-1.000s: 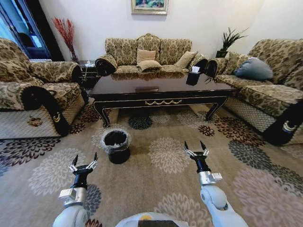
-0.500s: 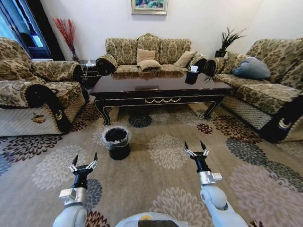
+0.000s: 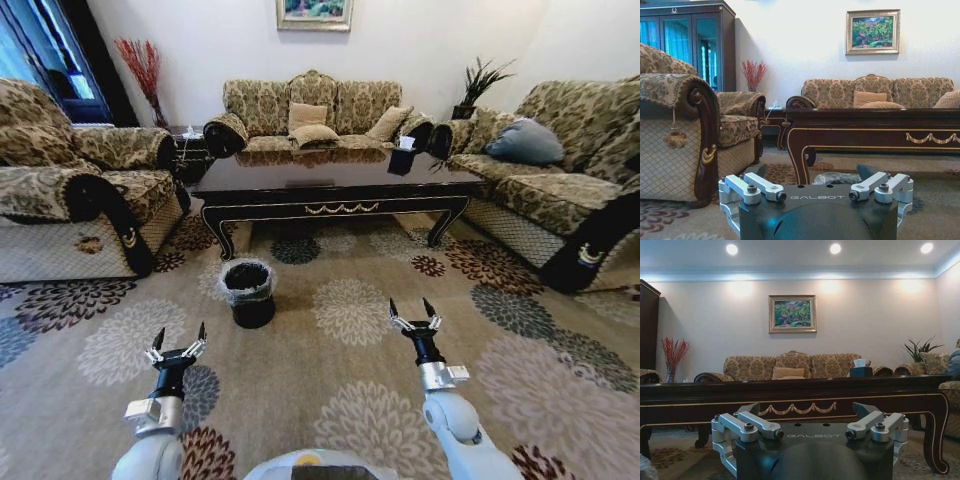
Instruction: Move to the front of the table and pick up the trash from the floor, then place it into the trash bin.
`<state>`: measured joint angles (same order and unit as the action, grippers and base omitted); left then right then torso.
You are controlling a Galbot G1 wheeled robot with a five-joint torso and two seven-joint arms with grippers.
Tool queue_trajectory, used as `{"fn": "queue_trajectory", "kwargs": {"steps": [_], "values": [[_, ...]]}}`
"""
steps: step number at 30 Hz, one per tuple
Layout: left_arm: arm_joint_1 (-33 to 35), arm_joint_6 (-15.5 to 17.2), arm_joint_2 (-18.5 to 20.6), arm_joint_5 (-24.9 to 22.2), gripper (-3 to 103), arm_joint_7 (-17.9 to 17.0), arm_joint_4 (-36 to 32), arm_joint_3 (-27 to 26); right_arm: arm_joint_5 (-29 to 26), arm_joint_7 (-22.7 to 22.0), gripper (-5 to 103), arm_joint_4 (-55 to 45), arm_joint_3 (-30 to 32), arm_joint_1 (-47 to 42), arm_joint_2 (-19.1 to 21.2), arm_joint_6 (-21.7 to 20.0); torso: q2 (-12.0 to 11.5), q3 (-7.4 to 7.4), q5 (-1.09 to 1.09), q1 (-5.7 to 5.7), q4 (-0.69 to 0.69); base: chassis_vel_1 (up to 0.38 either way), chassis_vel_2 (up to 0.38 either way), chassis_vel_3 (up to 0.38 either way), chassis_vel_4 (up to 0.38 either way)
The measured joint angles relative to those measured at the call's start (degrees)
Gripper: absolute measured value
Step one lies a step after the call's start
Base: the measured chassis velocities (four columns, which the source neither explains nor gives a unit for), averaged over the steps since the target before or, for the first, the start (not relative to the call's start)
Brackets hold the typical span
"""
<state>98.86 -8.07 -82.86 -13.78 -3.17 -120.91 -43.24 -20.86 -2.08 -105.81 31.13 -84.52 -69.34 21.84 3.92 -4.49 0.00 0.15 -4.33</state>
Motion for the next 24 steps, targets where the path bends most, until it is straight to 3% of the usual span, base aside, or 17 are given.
{"fn": "queue_trajectory", "kwargs": {"steps": [24], "values": [[0.00, 0.01, 0.00, 0.00, 100, 0.00, 0.00, 0.00, 0.00, 0.00, 100, 0.00, 0.00, 0.00, 0.00, 0.01, 0.00, 0.00, 0.00, 0.00, 0.00, 0.107, -0.105, -0.106, 0.106]]}}
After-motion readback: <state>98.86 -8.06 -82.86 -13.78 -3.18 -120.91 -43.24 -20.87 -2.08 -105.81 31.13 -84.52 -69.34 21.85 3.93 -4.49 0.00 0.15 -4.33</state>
